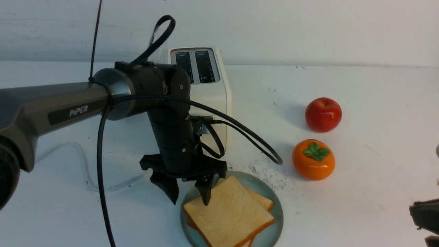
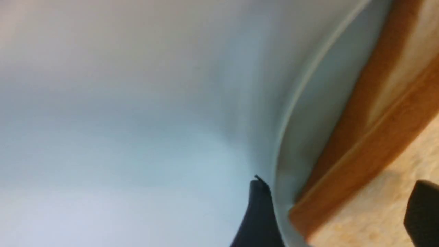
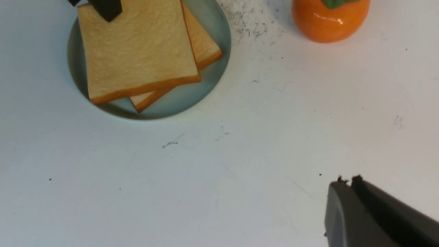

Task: Take toasted bread from bread machine on white table place on plate.

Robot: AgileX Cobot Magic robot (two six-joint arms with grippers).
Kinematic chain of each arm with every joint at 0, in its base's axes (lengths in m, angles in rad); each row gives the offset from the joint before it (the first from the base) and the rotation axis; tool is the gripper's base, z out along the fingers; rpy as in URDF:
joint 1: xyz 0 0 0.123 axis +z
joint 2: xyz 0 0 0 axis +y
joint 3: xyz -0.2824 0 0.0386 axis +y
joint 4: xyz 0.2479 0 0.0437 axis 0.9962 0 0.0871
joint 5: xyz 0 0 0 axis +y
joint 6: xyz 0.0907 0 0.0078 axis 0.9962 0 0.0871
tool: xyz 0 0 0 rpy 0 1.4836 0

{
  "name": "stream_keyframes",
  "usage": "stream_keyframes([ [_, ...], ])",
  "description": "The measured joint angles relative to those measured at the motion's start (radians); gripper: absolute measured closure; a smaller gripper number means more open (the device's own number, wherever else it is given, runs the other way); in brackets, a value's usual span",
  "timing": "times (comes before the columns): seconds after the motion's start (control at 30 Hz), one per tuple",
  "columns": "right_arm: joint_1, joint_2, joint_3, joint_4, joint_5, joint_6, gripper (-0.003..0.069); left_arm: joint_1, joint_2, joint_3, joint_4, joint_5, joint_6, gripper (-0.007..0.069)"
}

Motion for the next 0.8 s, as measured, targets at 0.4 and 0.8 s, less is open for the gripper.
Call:
stream_keyframes([
  [0.4, 0.000, 0.000, 0.001, -0.001, -0.014, 0.000, 0.0635, 0.002, -0.180, 0.000, 0.023, 0.084, -0.011, 0.0181],
  [0.8, 0.000, -0.067, -0.045, -0.004, 0.060, 0.000, 0.0628, 0.002, -0.433, 0.000, 0.027, 0.111, -0.010, 0.0638],
])
